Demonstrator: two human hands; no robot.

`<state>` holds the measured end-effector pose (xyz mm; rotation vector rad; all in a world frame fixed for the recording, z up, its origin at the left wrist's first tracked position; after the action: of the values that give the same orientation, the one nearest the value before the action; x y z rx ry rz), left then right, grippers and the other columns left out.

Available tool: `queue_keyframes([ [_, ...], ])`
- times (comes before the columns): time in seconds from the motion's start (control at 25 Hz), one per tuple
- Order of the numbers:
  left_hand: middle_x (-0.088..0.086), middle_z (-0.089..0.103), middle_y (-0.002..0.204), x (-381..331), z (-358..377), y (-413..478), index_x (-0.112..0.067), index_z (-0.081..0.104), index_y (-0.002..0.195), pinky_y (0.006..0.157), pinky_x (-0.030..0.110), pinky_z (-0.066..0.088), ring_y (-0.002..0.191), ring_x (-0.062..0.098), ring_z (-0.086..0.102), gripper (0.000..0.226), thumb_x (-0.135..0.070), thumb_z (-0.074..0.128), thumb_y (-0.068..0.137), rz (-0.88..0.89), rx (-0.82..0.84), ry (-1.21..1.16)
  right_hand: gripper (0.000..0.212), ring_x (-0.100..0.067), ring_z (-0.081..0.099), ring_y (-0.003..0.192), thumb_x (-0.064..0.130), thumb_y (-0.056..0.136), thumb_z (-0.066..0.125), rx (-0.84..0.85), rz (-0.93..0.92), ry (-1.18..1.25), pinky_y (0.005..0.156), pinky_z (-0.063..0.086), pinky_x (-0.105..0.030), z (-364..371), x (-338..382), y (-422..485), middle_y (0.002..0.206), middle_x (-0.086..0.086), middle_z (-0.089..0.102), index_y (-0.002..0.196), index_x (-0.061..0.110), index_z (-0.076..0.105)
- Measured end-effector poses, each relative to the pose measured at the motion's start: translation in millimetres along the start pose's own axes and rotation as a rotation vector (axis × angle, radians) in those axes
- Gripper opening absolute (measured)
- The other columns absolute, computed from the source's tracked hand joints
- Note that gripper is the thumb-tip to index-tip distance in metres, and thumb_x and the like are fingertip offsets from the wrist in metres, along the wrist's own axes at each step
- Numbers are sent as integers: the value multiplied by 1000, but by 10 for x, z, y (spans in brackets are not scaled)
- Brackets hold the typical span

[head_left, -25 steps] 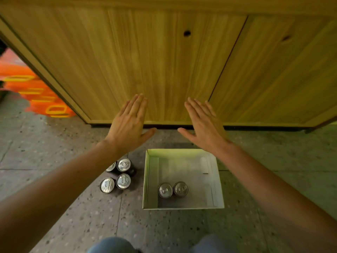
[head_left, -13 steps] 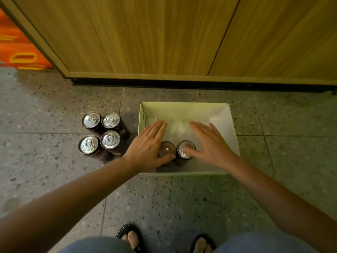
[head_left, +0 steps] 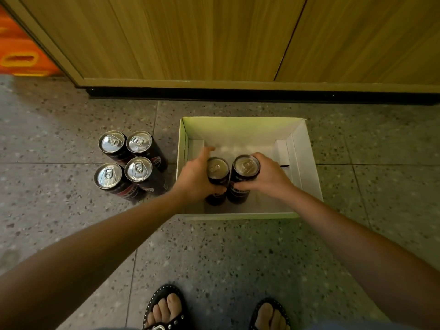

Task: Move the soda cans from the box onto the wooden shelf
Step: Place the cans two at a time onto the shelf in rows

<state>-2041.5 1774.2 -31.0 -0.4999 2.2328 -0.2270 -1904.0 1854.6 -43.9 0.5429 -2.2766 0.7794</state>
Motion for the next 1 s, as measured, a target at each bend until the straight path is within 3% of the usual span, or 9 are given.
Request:
queue_keyframes([
  [0.16,0,58,109,-164,-413,38,-17,45,110,85,34,51,103,20,59,71,-17,87,52,-76,-66,-241,54,-21,61,103,23,58,83,-42,56,270,88,50,-37,-400,178,-2,110,-5,66,105,16,58],
  [0.28,-2,61,102,-793,-1064,-55,-20,50,105,85,34,52,98,17,60,65,-18,87,51,-48,-78,-329,59,-20,58,106,19,60,81,-50,73,376,91,48,-38,-1050,789,-198,115,-4,64,114,17,56],
  [0.48,-14,61,92,-2478,-2655,-475,-20,55,104,78,19,46,89,-1,57,53,-15,82,59,42,-51,-416,61,-16,56,105,19,64,78,-54,38,455,86,49,-31,-2507,2445,-805,109,4,61,120,16,53],
  [0.64,-11,63,93,-3900,-4079,-959,-18,57,107,77,18,46,90,3,59,51,-13,81,62,148,-99,-402,62,-21,55,109,18,66,76,-87,-45,469,83,51,-34,-3750,3955,-1400,121,-4,60,123,15,50],
  [0.76,-15,62,94,-4846,-5066,-1374,-19,58,107,77,18,45,90,-2,57,51,-17,81,61,235,-156,-376,64,-19,55,108,21,66,76,-154,-126,444,76,48,-26,-4597,4989,-1877,125,-5,59,124,15,49],
  [0.88,-12,62,98,-5652,-5974,-1728,-18,57,109,81,20,45,95,3,57,52,-18,80,62,288,-199,-375,65,-14,54,103,21,66,76,-198,-204,416,83,46,-29,-5326,5942,-2292,128,-7,58,124,13,50],
  [1.0,-7,64,103,-6285,-6675,-1962,-16,56,114,81,21,45,98,8,59,59,-20,80,60,340,-232,-406,60,-7,56,93,16,69,75,-208,-294,394,72,48,-19,-5879,6735,-2596,126,-7,59,124,13,50],
])
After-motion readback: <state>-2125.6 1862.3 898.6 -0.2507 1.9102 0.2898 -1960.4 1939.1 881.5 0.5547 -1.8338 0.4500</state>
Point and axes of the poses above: each hand's wrist, its own y-axis towards the middle knuckle, its own z-axis out of the palm, x = y × z, the point moved 8 cm from there along y, towards the middle knuckle
